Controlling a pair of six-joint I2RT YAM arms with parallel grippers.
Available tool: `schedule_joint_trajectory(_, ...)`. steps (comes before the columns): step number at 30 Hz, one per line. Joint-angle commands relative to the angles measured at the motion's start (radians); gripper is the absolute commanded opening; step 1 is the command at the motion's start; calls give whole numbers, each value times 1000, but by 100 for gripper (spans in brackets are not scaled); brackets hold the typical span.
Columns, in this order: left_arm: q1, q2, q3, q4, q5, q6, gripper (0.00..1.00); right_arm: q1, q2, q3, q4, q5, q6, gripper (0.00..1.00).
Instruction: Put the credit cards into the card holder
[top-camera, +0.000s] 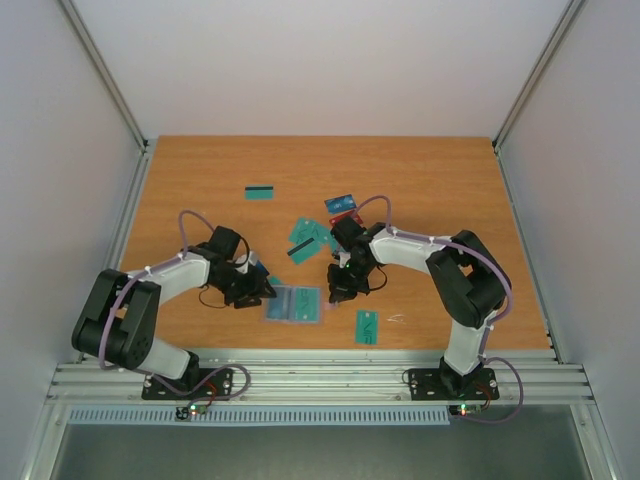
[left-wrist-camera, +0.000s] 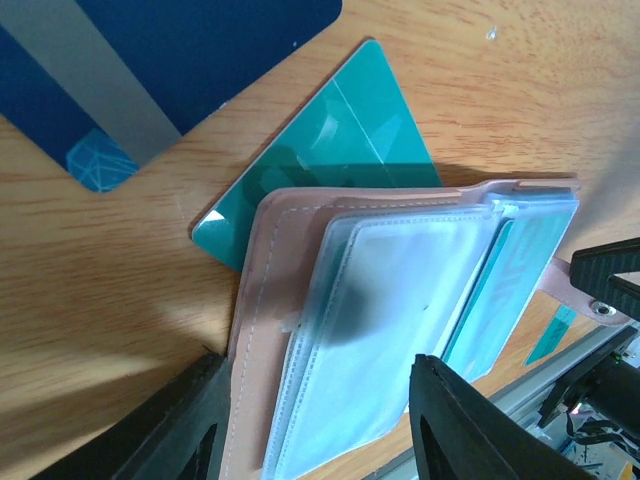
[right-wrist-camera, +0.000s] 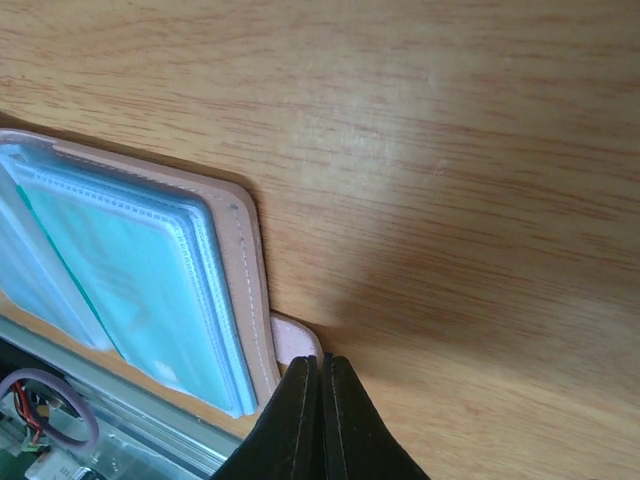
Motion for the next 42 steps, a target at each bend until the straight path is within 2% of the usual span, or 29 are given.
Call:
schedule_joint_trajectory(1,-2,-36,-24,24,23,-18,50,4,30,1,10,-1,-22,1)
schedule_joint_trajectory(20,-6,-176,31,34,110,-54,46,3,56,31,-9,0,-30,1)
schedule_joint_trajectory(24,-8,-185,58,-32,23,-31,47,4,61,43,-16,1,-33,1)
schedule_joint_trajectory(27,-7,-166,65,-80,-73,6,50,4,64,48,-19,0,-36,1)
schedule_joint_trajectory(31,-7,-106,59,-64,-130,40,53,4,64,56,-31,8,-46,1)
schedule_joint_trajectory(42,-7,32,17,92,-77,73,54,3,91,89,-55,14,-72,1)
